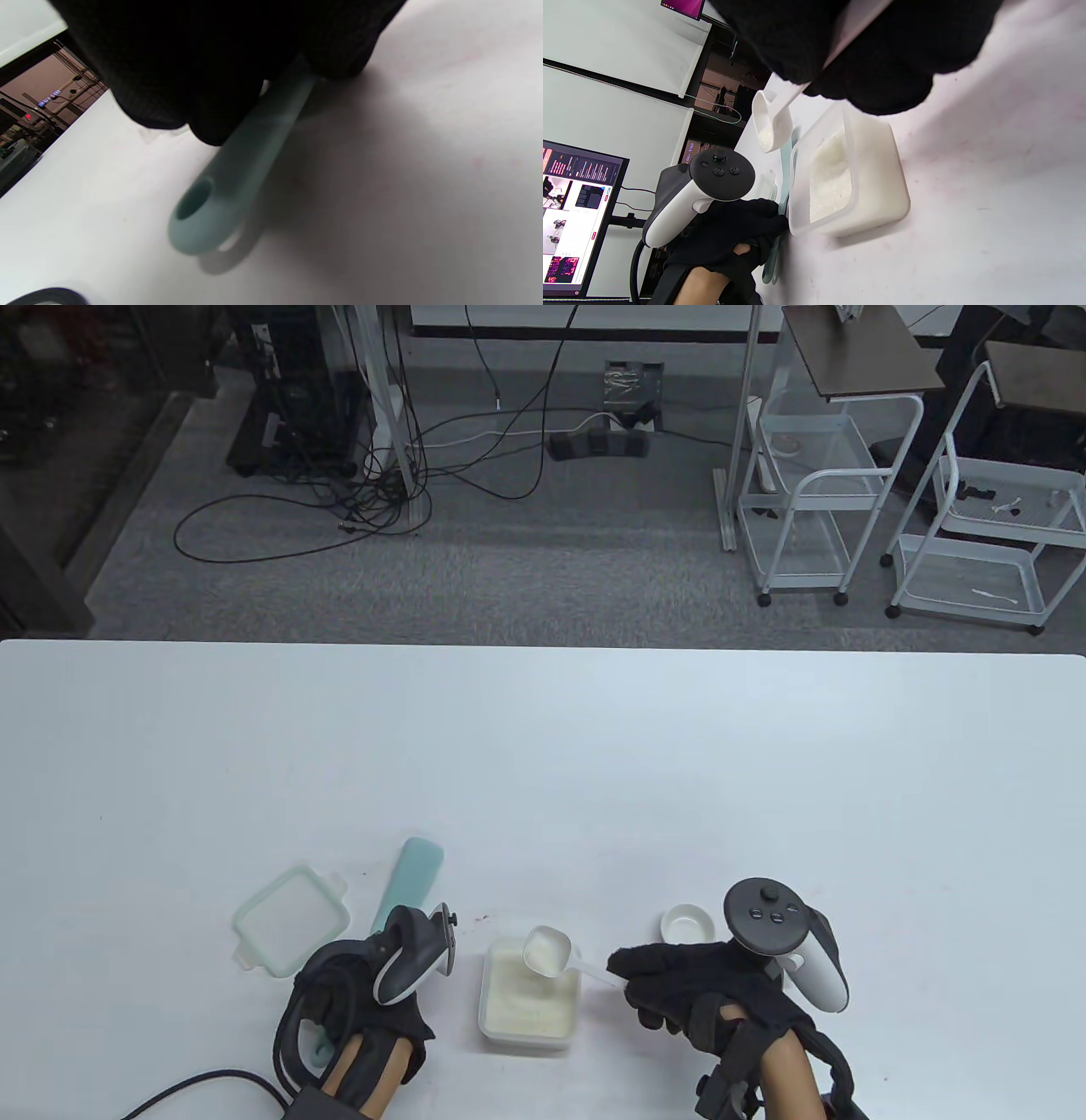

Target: Scoop white sugar with coffee spoon and level it off using dessert spatula

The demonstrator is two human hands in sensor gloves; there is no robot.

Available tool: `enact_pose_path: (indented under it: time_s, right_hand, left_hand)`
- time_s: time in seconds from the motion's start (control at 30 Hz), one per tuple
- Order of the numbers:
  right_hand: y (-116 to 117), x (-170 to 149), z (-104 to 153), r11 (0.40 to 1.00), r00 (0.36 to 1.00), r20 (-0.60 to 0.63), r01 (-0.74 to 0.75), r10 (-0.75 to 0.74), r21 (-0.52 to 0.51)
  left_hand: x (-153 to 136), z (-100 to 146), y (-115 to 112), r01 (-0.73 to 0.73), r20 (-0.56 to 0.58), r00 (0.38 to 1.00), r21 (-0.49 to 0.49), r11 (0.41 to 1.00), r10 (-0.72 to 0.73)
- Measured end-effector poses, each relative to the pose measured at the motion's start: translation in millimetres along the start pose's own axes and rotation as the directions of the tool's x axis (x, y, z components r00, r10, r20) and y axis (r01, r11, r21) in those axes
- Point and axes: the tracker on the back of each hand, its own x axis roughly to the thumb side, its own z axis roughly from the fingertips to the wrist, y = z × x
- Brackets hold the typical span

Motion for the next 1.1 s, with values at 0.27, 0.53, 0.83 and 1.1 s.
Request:
enact_pose_path:
  time_s: [0.27, 0.53, 0.83, 1.1]
  right_hand:
    - [-1, 0, 1, 1.000, 1.000, -0.001, 0.007, -0.007, 0.001]
    - [0, 0, 1, 1.000, 1.000, -0.005, 0.012, -0.012, 0.010]
    - [1, 1, 0, 1.000, 1.000, -0.010, 0.008, -0.007, 0.017]
    - [1, 1, 0, 1.000, 1.000, -0.005, 0.010, -0.010, 0.015]
  left_hand:
    - [-3, -3, 2, -0.055, 0.011, 0.998, 0.021, 0.998, 0.055]
    - [-29, -11, 0, -0.322, 0.073, 0.942, -0.070, 0.944, 0.327]
    - [-28, -12, 0, -0.366, 0.120, 0.918, -0.108, 0.924, 0.377]
    - [-30, -12, 2, -0.382, 0.170, 0.902, -0.112, 0.917, 0.396]
